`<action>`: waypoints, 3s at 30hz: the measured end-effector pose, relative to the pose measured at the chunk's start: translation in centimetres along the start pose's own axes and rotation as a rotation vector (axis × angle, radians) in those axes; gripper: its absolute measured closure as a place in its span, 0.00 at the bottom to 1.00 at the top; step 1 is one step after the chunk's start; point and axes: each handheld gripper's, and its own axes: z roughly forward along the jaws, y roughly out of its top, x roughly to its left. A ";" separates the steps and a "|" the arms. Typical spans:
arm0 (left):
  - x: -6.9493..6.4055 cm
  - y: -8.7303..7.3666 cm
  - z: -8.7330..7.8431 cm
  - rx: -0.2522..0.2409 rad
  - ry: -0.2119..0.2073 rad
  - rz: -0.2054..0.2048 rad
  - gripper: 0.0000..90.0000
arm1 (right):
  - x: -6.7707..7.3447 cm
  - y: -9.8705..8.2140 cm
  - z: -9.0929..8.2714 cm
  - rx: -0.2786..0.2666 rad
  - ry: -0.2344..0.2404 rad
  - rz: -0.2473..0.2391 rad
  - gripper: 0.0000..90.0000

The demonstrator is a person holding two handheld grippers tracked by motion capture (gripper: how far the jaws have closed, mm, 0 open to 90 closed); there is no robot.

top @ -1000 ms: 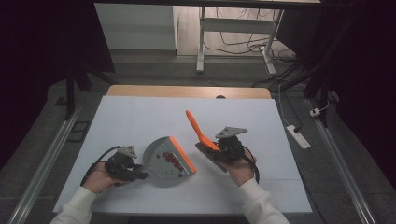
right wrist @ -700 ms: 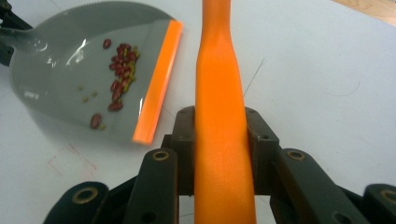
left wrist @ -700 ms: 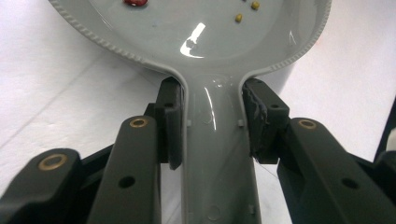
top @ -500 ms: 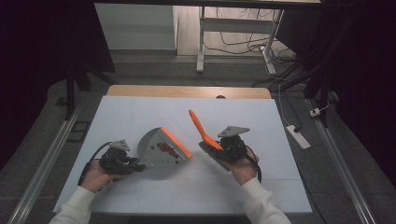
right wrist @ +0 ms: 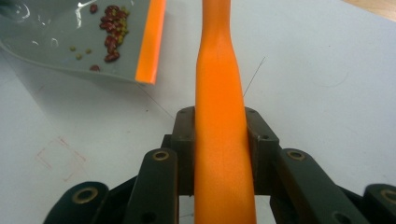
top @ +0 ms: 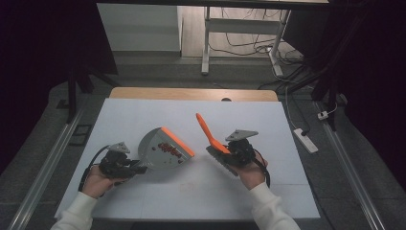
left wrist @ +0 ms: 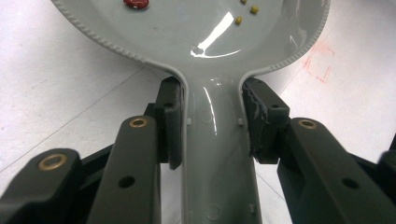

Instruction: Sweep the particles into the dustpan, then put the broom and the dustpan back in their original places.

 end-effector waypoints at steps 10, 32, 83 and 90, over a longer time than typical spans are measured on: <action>-0.4 -0.6 -0.5 -0.024 0.029 -0.041 0.68 | -0.5 -0.6 -0.9 -0.016 0.025 -0.020 0.78; -1.8 -1.4 -0.9 -0.102 0.118 -0.135 0.68 | -2.3 -3.1 -3.4 -0.059 0.069 -0.017 0.78; -2.1 -4.5 -1.5 -0.150 0.284 -0.329 0.68 | -2.6 -5.8 -4.9 -0.051 0.093 0.028 0.78; -2.3 -4.9 -1.6 -0.170 0.307 -0.355 0.68 | -2.3 -6.1 -5.1 -0.053 0.097 0.032 0.78</action>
